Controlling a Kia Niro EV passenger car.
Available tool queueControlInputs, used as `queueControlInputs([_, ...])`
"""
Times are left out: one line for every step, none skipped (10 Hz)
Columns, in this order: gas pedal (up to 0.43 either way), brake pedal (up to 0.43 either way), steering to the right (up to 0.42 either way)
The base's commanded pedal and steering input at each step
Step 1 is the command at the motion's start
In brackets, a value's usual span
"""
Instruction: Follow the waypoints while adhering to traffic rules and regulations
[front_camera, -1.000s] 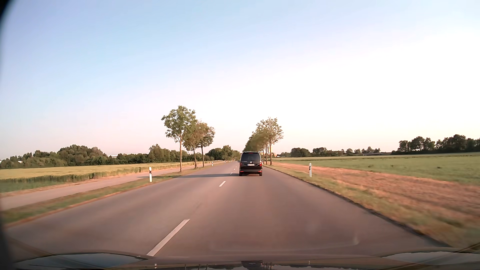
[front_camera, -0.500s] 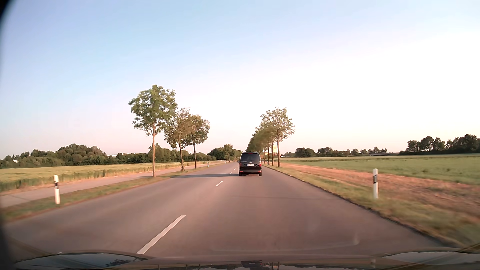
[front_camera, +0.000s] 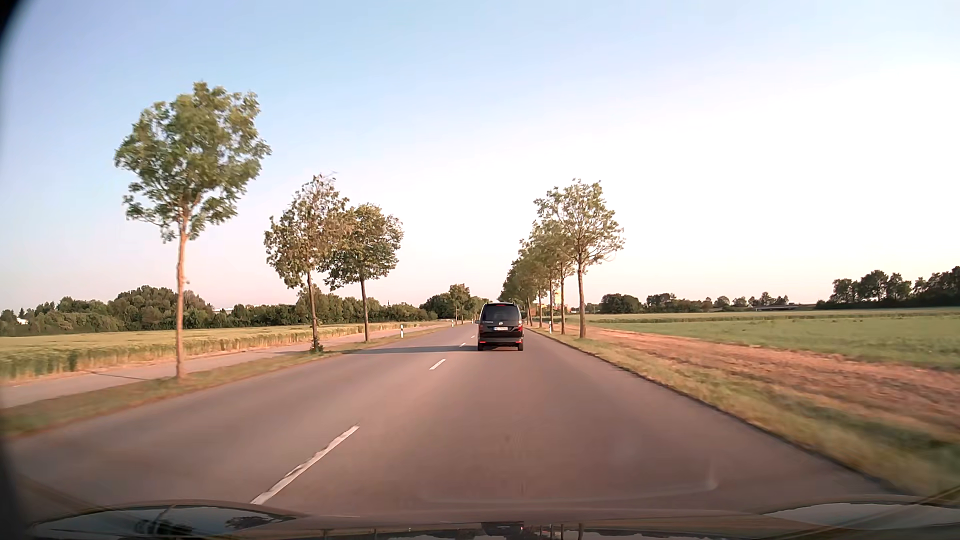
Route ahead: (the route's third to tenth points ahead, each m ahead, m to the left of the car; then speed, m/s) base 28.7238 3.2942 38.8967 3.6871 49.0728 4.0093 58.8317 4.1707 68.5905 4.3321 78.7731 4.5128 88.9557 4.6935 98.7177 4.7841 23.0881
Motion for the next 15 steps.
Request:
queueControlInputs([0.209,0.018,-0.009])
queueControlInputs([0.209,0.018,-0.006])
queueControlInputs([0.209,0.018,-0.003])
queueControlInputs([0.209,0.018,-0.003])
queueControlInputs([0.209,0.018,-0.004])
queueControlInputs([0.209,0.012,-0.005])
queueControlInputs([0.209,0.018,-0.006])
queueControlInputs([0.209,0.018,-0.007])
queueControlInputs([0.209,0.018,-0.008])
queueControlInputs([0.209,0.018,-0.008])
queueControlInputs([0.209,0.018,-0.007])
queueControlInputs([0.209,0.018,-0.005])
queueControlInputs([0.209,0.018,-0.004])
queueControlInputs([0.209,0.018,-0.003])
queueControlInputs([0.209,0.018,-0.001])
